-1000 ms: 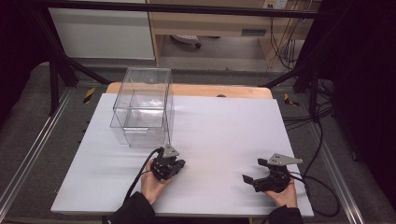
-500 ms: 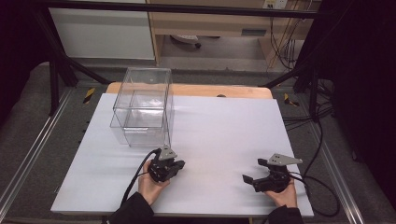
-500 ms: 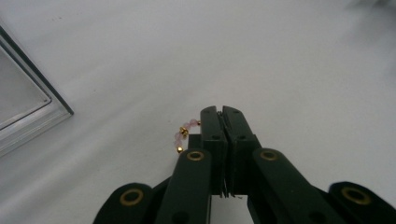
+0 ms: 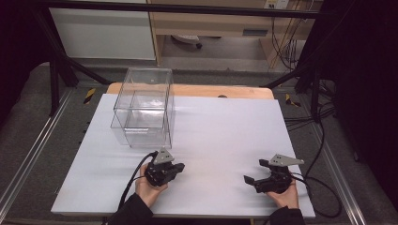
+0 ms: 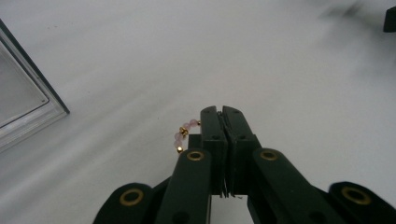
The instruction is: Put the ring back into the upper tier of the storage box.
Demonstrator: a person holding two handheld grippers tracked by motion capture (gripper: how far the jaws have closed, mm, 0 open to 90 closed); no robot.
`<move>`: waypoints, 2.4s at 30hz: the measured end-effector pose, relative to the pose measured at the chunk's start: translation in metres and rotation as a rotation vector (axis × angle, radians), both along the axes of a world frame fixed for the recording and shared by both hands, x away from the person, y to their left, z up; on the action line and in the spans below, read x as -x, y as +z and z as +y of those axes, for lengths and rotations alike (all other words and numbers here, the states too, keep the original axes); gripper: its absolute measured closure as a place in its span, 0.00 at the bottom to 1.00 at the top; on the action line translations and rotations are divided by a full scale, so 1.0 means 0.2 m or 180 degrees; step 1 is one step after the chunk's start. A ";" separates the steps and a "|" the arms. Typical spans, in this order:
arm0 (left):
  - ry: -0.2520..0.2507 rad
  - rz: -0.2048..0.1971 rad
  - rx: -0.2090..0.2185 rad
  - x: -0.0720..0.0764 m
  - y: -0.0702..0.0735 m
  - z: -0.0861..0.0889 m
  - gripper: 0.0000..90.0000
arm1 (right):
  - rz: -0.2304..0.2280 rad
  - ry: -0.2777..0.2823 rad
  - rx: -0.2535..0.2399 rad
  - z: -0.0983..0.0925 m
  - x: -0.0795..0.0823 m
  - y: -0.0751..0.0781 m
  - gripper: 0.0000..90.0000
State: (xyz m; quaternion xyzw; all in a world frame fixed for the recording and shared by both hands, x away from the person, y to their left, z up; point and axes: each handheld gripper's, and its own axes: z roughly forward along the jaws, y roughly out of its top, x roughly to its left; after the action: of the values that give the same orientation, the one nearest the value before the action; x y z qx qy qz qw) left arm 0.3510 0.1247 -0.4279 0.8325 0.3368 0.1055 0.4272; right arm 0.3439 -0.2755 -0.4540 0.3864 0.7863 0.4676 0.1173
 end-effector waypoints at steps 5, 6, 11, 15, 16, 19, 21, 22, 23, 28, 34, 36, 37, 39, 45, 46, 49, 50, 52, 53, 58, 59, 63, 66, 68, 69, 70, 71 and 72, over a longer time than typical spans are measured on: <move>-0.0038 -0.0030 0.0054 0.02 0.02 0.01 0.98 | -0.0001 0.0000 0.0004 0.00 0.00 0.00 0.00; -0.0048 -0.0045 0.0060 0.02 0.02 0.01 0.98 | -0.0001 0.0000 0.0004 0.00 0.00 0.00 0.00; -0.0095 -0.0069 0.0099 0.04 0.04 0.02 0.98 | 0.0000 -0.0005 0.0006 0.00 0.00 0.00 0.00; -0.0126 -0.0087 0.0126 0.05 0.06 0.03 0.98 | 0.0001 -0.0005 0.0006 0.00 0.00 0.00 0.00; -0.0130 -0.0093 0.0134 0.05 0.06 0.03 0.98 | 0.0001 -0.0005 0.0006 0.00 0.00 0.00 0.00; -0.0142 -0.0100 0.0164 0.06 0.07 0.03 0.98 | 0.0003 -0.0006 0.0008 0.00 0.00 0.00 0.00; -0.0140 -0.0107 0.0185 0.06 0.08 0.03 0.98 | 0.0004 -0.0002 0.0014 0.00 0.00 0.00 0.00; -0.0143 -0.0115 0.0189 0.06 0.09 0.04 0.98 | 0.0003 -0.0003 0.0013 0.00 0.00 0.00 0.00; -0.0147 -0.0116 0.0197 0.06 0.09 0.04 0.98 | 0.0003 -0.0003 0.0013 0.00 0.00 0.00 0.00; -0.0159 -0.0136 0.0245 0.07 0.12 0.04 0.98 | 0.0001 -0.0006 0.0014 0.00 0.00 0.00 0.00; -0.0173 -0.0164 0.0300 0.08 0.15 0.05 0.98 | 0.0008 -0.0008 0.0012 0.00 0.00 0.00 0.00; -0.0169 -0.0170 0.0320 0.09 0.16 0.06 0.98 | 0.0007 -0.0003 0.0017 0.00 0.00 0.00 0.00; -0.0169 -0.0176 0.0329 0.09 0.16 0.06 0.98 | 0.0011 -0.0003 0.0014 0.00 0.00 0.00 0.00; -0.0169 -0.0178 0.0347 0.09 0.17 0.06 0.98 | 0.0005 -0.0008 0.0013 0.00 0.00 0.00 0.00; -0.0163 -0.0215 0.0403 0.09 0.21 0.09 0.98 | 0.0005 -0.0010 0.0018 0.00 0.00 0.00 0.00; -0.0163 -0.0215 0.0403 0.09 0.21 0.09 0.98 | 0.0004 -0.0010 0.0021 0.00 0.00 0.00 0.00; -0.0164 -0.0231 0.0426 0.10 0.23 0.09 0.98 | 0.0003 -0.0011 0.0021 0.00 0.00 0.00 0.00; -0.0166 -0.0239 0.0440 0.10 0.23 0.10 0.98 | 0.0006 -0.0011 0.0021 0.00 0.00 0.00 0.00; -0.0170 -0.0248 0.0444 0.10 0.23 0.10 0.98 | 0.0015 -0.0010 0.0019 0.00 0.00 0.00 0.00; -0.0170 -0.0252 0.0450 0.10 0.24 0.10 0.98 | 0.0010 -0.0008 0.0021 0.00 0.00 0.00 0.00; -0.0175 -0.0286 0.0496 0.11 0.27 0.11 0.98 | 0.0011 -0.0007 0.0022 0.00 0.00 0.00 0.00; -0.0177 -0.0304 0.0510 0.12 0.28 0.11 0.98 | 0.0012 -0.0003 0.0026 0.00 0.00 0.00 0.00; -0.0172 -0.0331 0.0531 0.12 0.30 0.12 0.98 | 0.0012 -0.0012 0.0020 0.00 0.00 0.00 0.00; -0.0160 -0.0355 0.0559 0.13 0.31 0.14 0.98 | 0.0007 -0.0014 0.0025 0.00 0.00 0.00 0.00; -0.0145 -0.0373 0.0583 0.13 0.33 0.15 0.98 | 0.0006 -0.0014 0.0025 0.00 0.00 0.00 0.00; -0.0141 -0.0380 0.0590 0.13 0.33 0.16 0.98 | 0.0008 -0.0015 0.0021 0.00 0.00 0.00 0.00; -0.0135 -0.0390 0.0605 0.13 0.34 0.16 0.98 | 0.0005 -0.0008 0.0031 0.00 0.00 0.00 0.00; -0.0135 -0.0390 0.0605 0.13 0.34 0.16 0.98 | 0.0011 -0.0009 0.0025 0.00 0.00 0.00 0.00; -0.0125 -0.0403 0.0613 0.13 0.34 0.16 0.98 | 0.0010 -0.0009 0.0023 0.00 0.00 0.00 0.00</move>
State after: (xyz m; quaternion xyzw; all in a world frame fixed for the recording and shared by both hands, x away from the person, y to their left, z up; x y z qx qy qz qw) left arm 0.3245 0.1574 -0.3595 0.7857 0.3013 0.1166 0.5276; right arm 0.3438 -0.2748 -0.4547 0.3877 0.7877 0.4640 0.1181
